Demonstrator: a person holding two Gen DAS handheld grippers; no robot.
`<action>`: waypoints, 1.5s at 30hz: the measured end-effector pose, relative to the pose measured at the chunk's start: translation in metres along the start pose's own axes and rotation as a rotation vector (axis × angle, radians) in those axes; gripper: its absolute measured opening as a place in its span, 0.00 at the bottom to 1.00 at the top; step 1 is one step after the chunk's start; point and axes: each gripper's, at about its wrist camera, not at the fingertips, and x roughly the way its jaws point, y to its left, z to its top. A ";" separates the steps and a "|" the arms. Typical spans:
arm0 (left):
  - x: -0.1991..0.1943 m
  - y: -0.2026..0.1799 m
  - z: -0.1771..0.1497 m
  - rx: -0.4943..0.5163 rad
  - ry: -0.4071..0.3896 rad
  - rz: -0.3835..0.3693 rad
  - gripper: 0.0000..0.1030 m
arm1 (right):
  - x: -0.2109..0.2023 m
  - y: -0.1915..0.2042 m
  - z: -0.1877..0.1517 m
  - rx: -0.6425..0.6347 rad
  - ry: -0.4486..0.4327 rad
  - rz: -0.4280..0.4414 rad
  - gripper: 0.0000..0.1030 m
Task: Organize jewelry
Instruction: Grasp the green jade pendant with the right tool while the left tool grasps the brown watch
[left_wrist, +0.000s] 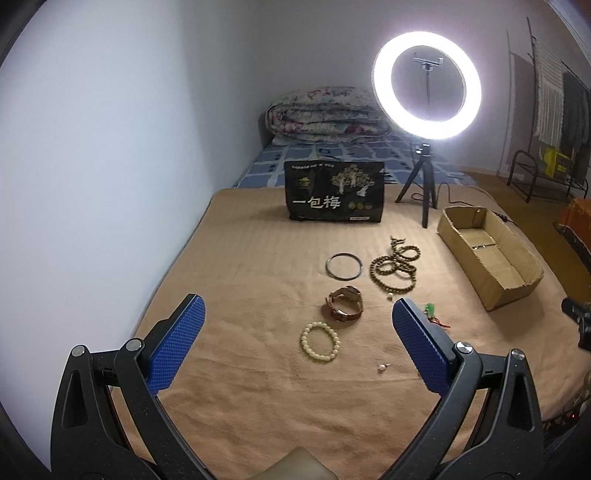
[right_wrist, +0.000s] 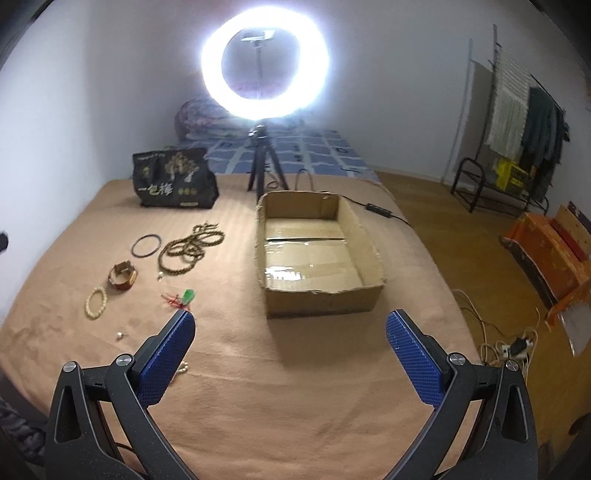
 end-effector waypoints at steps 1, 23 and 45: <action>0.005 0.003 0.001 0.001 0.011 -0.007 1.00 | 0.002 0.004 0.001 -0.018 -0.001 0.005 0.99; 0.151 0.004 0.008 -0.034 0.395 -0.166 0.53 | 0.114 0.086 0.019 -0.221 0.204 0.286 0.86; 0.258 -0.017 -0.014 -0.128 0.626 -0.252 0.24 | 0.203 0.125 0.009 -0.208 0.374 0.345 0.69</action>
